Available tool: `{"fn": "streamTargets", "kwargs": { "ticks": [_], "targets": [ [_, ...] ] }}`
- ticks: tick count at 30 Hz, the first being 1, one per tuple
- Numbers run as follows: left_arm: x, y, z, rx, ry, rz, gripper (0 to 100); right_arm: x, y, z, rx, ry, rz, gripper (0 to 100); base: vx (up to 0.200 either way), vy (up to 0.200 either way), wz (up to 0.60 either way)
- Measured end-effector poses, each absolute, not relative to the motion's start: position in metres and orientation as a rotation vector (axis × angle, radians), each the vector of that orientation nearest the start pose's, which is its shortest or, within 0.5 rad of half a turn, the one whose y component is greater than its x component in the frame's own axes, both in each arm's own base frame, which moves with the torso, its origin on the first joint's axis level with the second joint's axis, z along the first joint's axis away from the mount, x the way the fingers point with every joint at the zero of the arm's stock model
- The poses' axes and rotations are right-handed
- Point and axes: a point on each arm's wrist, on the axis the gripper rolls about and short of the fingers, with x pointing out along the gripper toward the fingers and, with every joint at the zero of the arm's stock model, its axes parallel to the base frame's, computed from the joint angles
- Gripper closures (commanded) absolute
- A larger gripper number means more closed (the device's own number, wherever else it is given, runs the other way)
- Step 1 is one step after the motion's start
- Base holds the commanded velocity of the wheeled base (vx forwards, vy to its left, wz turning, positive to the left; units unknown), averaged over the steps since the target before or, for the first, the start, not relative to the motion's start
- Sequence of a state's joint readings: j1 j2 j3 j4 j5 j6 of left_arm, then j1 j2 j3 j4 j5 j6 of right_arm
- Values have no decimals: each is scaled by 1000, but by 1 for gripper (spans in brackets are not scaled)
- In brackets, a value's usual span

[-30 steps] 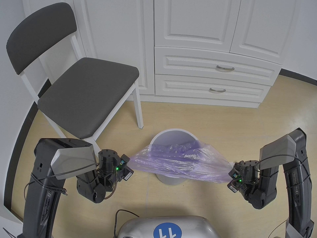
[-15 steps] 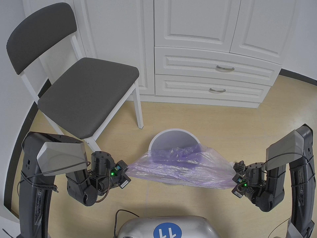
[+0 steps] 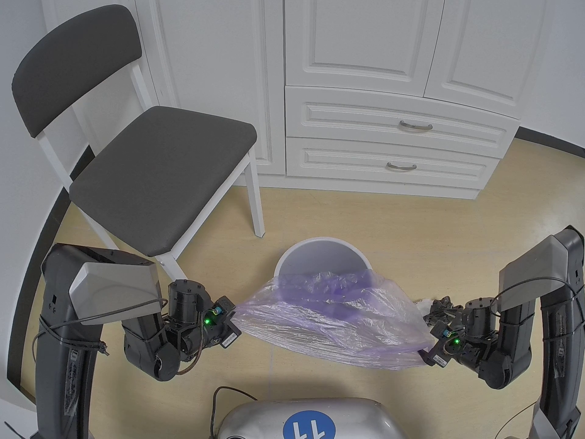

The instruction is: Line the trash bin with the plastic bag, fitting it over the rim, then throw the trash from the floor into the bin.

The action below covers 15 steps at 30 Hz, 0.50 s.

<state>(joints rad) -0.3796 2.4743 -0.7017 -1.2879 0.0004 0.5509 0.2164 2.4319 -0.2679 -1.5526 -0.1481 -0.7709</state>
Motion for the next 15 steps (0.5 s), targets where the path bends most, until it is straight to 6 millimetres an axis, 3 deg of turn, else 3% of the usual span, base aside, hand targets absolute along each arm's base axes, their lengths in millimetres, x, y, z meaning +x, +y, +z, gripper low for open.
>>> {"fn": "streamTargets", "kwargs": {
  "ticks": [8,15],
  "targets": [
    [340,-136,-49,625,365,-496,100,279,30,-45,-665,393,602,0,0,0,0],
    [347,-132,-47,619,353,-477,100,292,-2,-36,-420,272,736,0,0,0,0]
  ]
}}
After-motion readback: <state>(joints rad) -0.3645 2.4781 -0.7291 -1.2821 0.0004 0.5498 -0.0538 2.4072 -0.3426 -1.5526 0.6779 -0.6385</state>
